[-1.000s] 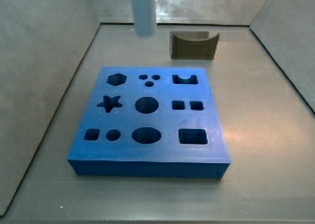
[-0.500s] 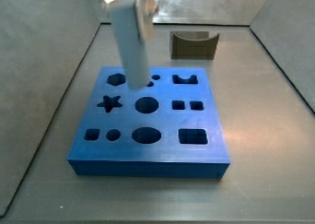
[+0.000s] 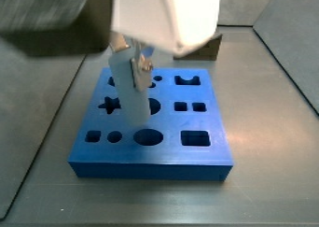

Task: Insert the oval object.

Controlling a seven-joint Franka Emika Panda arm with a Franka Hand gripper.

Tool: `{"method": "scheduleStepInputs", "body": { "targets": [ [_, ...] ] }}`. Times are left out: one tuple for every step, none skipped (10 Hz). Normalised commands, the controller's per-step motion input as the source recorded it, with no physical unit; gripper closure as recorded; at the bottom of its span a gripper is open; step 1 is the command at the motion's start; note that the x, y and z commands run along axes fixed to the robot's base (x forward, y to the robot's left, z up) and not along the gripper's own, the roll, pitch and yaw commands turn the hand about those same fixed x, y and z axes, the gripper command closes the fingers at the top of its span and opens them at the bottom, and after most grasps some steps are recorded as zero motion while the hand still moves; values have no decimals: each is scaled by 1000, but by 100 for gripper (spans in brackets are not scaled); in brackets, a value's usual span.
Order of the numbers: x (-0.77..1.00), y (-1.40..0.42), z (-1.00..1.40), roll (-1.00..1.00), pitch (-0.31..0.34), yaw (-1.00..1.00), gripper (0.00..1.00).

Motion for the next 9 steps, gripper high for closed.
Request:
{"method": "scheduleStepInputs", "body": {
  "targets": [
    [40,-100,-129,500,43,-534,100],
    [74,-109,-114,500,57,-497,100],
    [60,-109,-100,500,51,-511,100],
    [0,-180,14,403,0,-671,100],
    [6,-211,134,334,-21,-746,100],
    [220,-300,123,246,0,-597,100],
    [460,-154,-123,86,43,-377,100],
    [0,-80,-54,96,0,-620,100],
    [374,-131,-117,210,457,-134,100]
  ]
}}
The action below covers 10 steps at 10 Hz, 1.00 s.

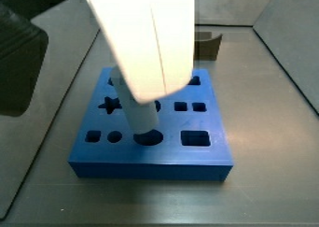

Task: Insert the oval object.

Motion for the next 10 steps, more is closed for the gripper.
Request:
{"method": "scheduleStepInputs", "body": {
  "targets": [
    [209,-74,0,217,500,-109,100],
    [143,-57,111,227,500,-83,100],
    [183,-51,86,246,500,-77,100],
    [171,-151,-20,134,267,-494,100],
    [0,-166,-174,0,89,-920,100],
    [0,-71,-251,-44,13,-980,100],
    [0,-17,-223,-79,0,-1000,100],
    [0,-17,-226,-79,0,-1000,100],
    [0,-14,-237,-76,0,-1000,100],
    [0,-17,-200,-90,0,-989,100]
  ]
}}
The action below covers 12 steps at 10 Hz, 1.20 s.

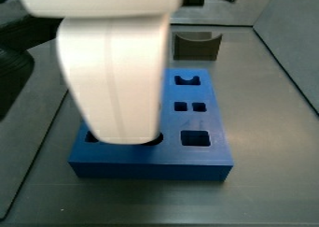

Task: Insert the oval object.

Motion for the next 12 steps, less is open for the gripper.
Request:
{"method": "scheduleStepInputs", "body": {
  "targets": [
    [171,-26,-229,-104,0,-854,100],
    [269,-40,-263,-117,0,-763,100],
    [380,0,-317,-159,0,-683,100],
    [454,0,-360,-126,19,-540,100],
    [197,0,-334,-50,0,-334,100],
    [0,0,-294,0,0,-37,100],
    [-51,0,-340,0,0,0,100],
    [-137,0,-389,0,-63,57,100],
    [-177,11,-374,0,-86,149,100],
    [-249,57,-346,-24,-130,254,100],
    [-180,60,-309,-34,-124,271,100],
    [-163,60,-254,0,-90,217,100]
  ]
}}
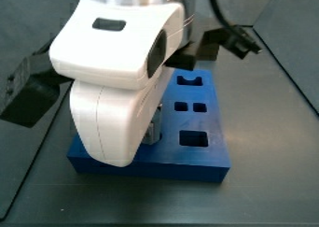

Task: Insert the oval object.

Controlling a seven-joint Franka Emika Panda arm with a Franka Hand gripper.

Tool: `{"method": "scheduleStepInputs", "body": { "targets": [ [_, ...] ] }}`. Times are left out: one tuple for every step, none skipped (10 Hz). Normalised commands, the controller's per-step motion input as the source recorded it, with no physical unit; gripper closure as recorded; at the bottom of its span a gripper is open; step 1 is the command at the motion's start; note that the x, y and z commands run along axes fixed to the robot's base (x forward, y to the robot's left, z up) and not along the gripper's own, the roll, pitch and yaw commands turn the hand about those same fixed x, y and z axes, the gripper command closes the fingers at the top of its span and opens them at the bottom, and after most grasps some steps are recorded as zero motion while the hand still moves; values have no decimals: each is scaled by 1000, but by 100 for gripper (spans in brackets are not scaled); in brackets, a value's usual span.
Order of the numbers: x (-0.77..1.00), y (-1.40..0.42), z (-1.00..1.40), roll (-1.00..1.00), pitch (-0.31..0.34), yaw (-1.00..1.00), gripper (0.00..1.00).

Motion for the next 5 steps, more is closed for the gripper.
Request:
{"method": "scheduleStepInputs", "body": {
  "targets": [
    [-263,106,-234,41,-56,160,100],
    [-363,29,-234,59,-90,151,100],
    [-251,0,-134,10,-73,0,100],
    [-6,0,-20,-13,-49,0,100],
    [0,0,0,0,0,0,100]
  ]
}}
